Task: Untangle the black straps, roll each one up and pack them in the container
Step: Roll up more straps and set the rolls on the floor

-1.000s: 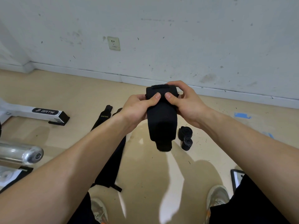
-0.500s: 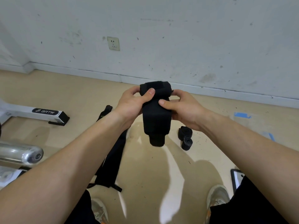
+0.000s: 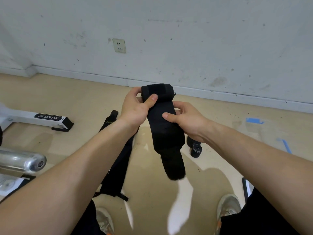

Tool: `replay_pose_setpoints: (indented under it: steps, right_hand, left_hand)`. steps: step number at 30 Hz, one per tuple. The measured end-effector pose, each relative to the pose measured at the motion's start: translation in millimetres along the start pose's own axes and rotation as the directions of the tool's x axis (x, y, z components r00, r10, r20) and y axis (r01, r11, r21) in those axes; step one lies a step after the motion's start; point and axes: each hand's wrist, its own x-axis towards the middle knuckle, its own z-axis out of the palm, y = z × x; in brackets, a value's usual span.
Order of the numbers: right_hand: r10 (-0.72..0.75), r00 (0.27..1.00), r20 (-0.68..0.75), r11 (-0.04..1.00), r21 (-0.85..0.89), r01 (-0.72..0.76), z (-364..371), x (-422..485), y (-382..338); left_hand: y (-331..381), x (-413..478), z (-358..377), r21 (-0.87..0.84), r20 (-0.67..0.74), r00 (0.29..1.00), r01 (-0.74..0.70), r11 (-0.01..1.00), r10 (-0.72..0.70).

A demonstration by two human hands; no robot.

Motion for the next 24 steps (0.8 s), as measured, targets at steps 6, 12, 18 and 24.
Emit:
replay_pose_setpoints:
  steps: [6, 12, 18, 24]
  right_hand:
    - [0.009, 0.998, 0.069, 1.000, -0.012, -0.008, -7.4, -0.7, -3.9]
    - [0.129, 0.989, 0.069, 0.988, 0.078, -0.135, -13.9, 0.2, -14.1]
    - [0.213, 0.975, 0.059, 0.976, 0.034, -0.216, -18.1, 2.7, -12.9]
    - [0.154, 0.988, -0.021, 0.987, -0.045, -0.155, -19.5, 0.5, -9.2]
  left_hand:
    - [-2.2, -3.0, 1.9, 0.114, 0.006, 0.997, -0.073, 0.991, 0.073]
    - [-0.8, -3.5, 2.2, 0.111, 0.059, 0.996, -0.074, 0.991, 0.068]
    - [-1.0, -9.2, 5.4, 0.094, 0.186, 0.982, -0.062, 0.994, 0.044]
    - [5.2, -8.8, 3.5, 0.018, 0.232, 0.971, 0.063, 0.998, -0.066]
